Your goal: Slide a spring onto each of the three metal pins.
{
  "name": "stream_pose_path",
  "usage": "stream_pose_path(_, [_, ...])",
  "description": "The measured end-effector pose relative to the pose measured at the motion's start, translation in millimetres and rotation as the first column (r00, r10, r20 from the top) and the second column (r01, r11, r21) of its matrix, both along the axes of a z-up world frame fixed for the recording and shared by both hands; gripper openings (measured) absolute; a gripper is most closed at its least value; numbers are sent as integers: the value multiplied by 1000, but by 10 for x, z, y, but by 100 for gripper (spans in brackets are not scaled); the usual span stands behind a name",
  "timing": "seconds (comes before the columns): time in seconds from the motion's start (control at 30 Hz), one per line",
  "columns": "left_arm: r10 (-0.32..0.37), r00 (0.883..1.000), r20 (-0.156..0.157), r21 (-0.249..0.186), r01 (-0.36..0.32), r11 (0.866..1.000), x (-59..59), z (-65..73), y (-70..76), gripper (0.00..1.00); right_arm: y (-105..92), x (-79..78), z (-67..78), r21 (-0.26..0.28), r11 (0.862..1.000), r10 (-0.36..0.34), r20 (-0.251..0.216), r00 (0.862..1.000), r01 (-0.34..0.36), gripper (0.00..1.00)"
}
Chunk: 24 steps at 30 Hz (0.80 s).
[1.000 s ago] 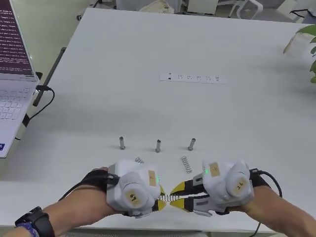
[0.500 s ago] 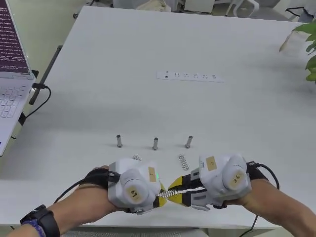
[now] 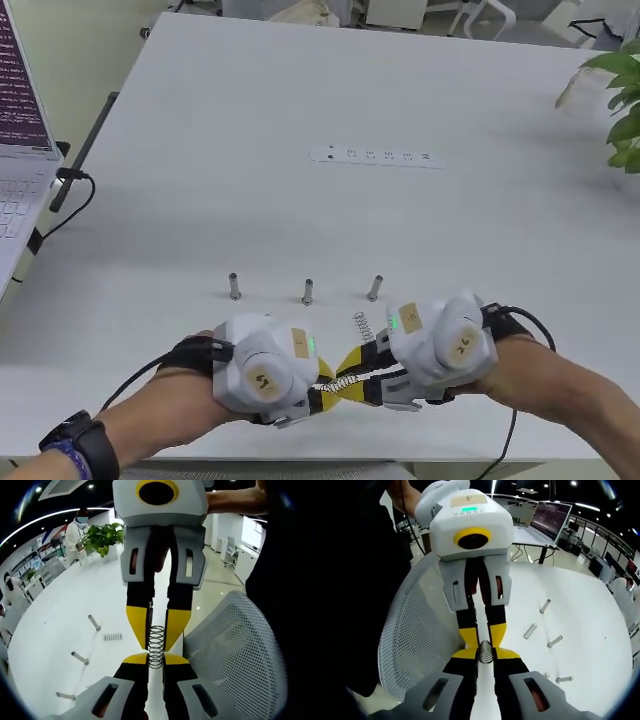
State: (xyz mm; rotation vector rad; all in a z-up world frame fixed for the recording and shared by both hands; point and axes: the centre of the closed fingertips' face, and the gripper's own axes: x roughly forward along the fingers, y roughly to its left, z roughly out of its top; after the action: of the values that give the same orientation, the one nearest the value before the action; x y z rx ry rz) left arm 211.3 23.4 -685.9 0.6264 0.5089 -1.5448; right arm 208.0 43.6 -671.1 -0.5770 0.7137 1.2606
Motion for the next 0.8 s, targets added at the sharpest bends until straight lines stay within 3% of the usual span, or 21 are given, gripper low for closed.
stream_pose_path(0.2, [-5, 1000, -3, 0, 5, 1000, -23, 0, 15, 2, 38, -20, -28, -24, 999, 31, 2, 1000, -31, 9])
stream_pose_path(0.5, [12, 998, -65, -48, -16, 999, -56, 3, -15, 2, 8, -64, -38, -89, 989, 120, -1, 993, -119, 8])
stream_pose_path(0.8, [32, 997, -65, -68, -37, 997, -40, -21, -42, 3, -16, -57, -66, -118, 983, 138, -14, 990, -139, 8])
